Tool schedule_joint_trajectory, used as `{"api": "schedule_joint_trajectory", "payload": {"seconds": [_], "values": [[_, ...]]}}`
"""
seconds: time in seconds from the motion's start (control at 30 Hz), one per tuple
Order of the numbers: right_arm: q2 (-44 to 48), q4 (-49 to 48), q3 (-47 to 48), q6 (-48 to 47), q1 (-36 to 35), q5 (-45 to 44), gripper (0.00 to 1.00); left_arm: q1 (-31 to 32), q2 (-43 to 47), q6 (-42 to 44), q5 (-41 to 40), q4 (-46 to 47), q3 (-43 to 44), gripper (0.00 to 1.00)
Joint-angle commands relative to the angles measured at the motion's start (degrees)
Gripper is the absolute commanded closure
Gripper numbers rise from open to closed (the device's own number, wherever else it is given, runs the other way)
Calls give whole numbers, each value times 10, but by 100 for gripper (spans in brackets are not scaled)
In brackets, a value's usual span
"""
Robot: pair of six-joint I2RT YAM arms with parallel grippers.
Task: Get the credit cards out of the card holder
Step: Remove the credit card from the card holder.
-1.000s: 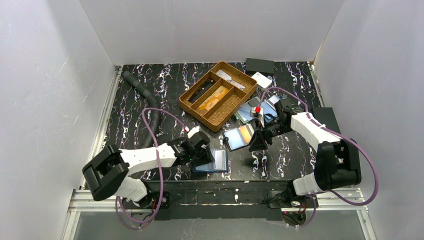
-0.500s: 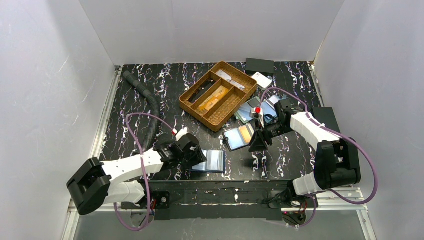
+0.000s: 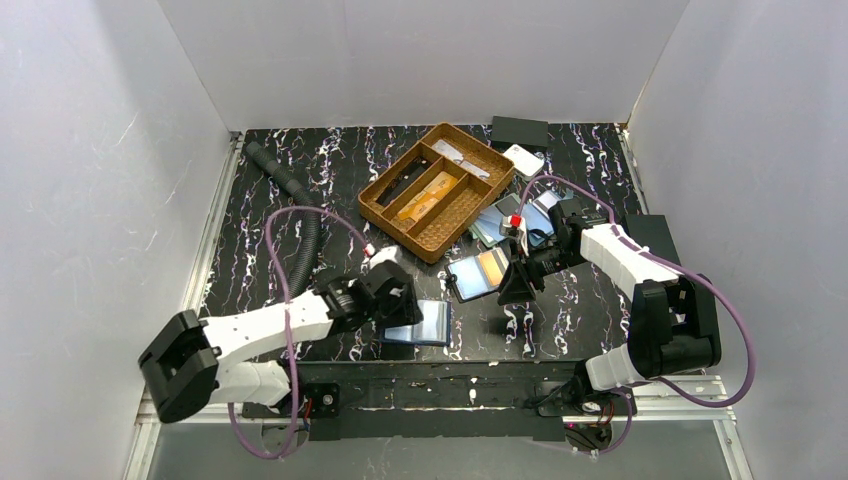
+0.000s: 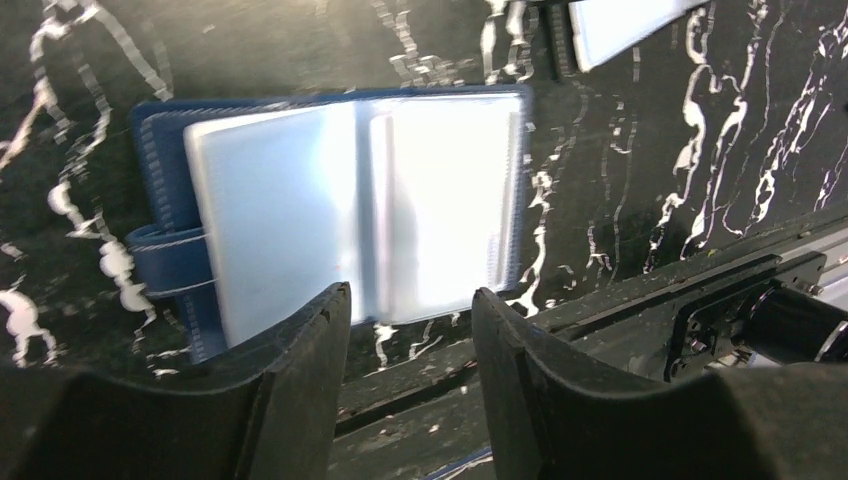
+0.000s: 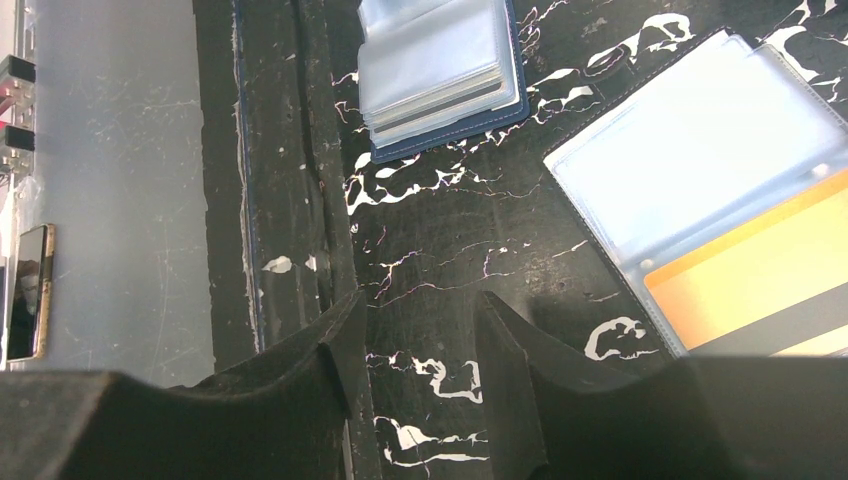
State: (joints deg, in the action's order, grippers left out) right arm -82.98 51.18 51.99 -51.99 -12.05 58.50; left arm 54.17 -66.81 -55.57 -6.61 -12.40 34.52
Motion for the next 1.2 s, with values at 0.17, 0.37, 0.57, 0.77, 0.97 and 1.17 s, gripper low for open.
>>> {"api": "schedule_joint_trajectory", "payload": {"seconds": [0.17, 0.37, 0.57, 0.77, 0.97, 1.17], "values": [[-6, 18, 22, -14, 2, 18, 47, 73, -197, 24, -99, -198, 221, 45], [-6, 21, 23, -18, 2, 18, 47, 90, -279, 17, -124, -257, 290, 46], [-7, 25, 24, -21, 2, 19, 47, 91, -310, 18, -129, -272, 308, 53], [-9, 27, 24, -23, 2, 19, 47, 91, -311, 13, -131, -274, 294, 59], [-10, 29, 25, -25, 2, 19, 47, 89, -271, -10, -149, -273, 258, 60], [-10, 32, 27, -28, 2, 20, 47, 66, -209, -17, -118, -207, 187, 60]]}}
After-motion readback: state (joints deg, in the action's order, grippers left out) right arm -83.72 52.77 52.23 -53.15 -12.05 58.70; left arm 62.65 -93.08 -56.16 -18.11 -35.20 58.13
